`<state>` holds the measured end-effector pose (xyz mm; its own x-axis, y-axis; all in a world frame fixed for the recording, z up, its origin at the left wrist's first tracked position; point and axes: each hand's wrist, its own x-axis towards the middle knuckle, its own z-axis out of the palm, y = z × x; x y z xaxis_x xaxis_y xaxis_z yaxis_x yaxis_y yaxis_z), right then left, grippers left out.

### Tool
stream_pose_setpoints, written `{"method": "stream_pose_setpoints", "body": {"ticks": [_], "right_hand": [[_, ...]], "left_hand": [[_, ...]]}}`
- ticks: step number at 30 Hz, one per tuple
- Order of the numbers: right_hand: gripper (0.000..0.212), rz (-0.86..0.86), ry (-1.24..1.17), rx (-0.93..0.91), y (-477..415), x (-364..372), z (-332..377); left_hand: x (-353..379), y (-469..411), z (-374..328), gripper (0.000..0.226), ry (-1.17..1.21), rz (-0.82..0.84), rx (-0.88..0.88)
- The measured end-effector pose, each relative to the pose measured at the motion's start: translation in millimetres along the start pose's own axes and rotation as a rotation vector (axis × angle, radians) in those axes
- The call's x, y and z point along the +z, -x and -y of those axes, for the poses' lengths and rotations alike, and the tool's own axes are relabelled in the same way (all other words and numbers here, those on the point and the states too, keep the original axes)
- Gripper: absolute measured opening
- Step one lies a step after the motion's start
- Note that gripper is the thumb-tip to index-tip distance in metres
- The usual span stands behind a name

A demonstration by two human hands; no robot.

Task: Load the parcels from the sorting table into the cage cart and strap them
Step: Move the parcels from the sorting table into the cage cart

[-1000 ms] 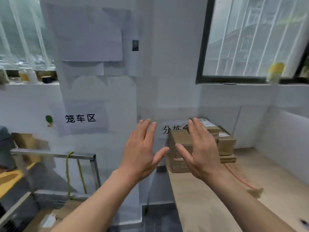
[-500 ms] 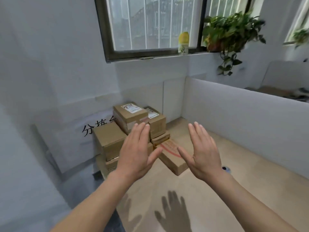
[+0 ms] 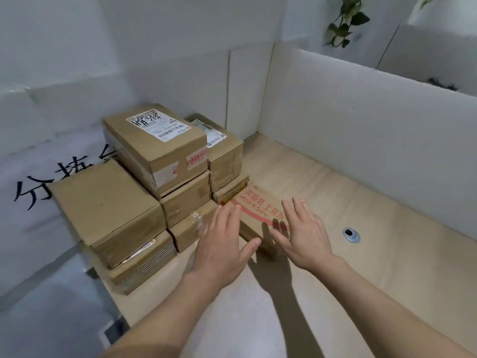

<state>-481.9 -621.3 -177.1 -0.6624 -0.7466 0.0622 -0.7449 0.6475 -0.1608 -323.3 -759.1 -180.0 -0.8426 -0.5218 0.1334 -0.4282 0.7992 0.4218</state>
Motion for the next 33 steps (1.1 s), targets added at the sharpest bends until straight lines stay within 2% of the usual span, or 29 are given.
{"method": "stream_pose_setpoints", "body": {"ticks": [9,12,15,18,22,26,28,30,33], "right_hand": [[0.087,0.197,0.074,0.125,-72.2,65.0,-17.1],[0.082,0.240,0.024,0.173,-86.6,72.9,-29.2],[0.093,0.301,-0.092,0.239,-88.8,73.7,-32.6],[0.109,0.389,-0.233,0.294,-61.2,75.2,-21.0],[0.111,0.349,-0.397,0.342,2.0,81.4,-2.7],[0.104,0.306,-0.534,0.395,56.2,80.1,11.2],[0.093,0.301,-0.600,0.403,79.3,75.2,16.2],[0.083,0.328,-0.618,0.394,102.4,71.0,18.5],[0.080,0.357,-0.607,0.350,140.0,68.2,21.4]], "left_hand": [[59.6,-36.8,37.3,0.078,0.119,0.157,-0.021],[75.7,-44.5,45.7,0.076,0.141,0.230,-0.053],[89.9,-45.5,55.4,0.072,0.180,0.292,-0.075],[101.5,-35.8,60.9,0.064,0.269,0.296,-0.115],[108.1,-4.1,57.2,0.070,0.338,0.243,-0.205],[105.6,40.7,43.6,0.076,0.373,0.252,-0.210],[103.9,63.1,36.5,0.077,0.377,0.257,-0.213],[101.3,87.2,29.3,0.079,0.389,0.255,-0.231],[93.4,130.8,18.4,0.079,0.380,0.241,-0.265]]}}
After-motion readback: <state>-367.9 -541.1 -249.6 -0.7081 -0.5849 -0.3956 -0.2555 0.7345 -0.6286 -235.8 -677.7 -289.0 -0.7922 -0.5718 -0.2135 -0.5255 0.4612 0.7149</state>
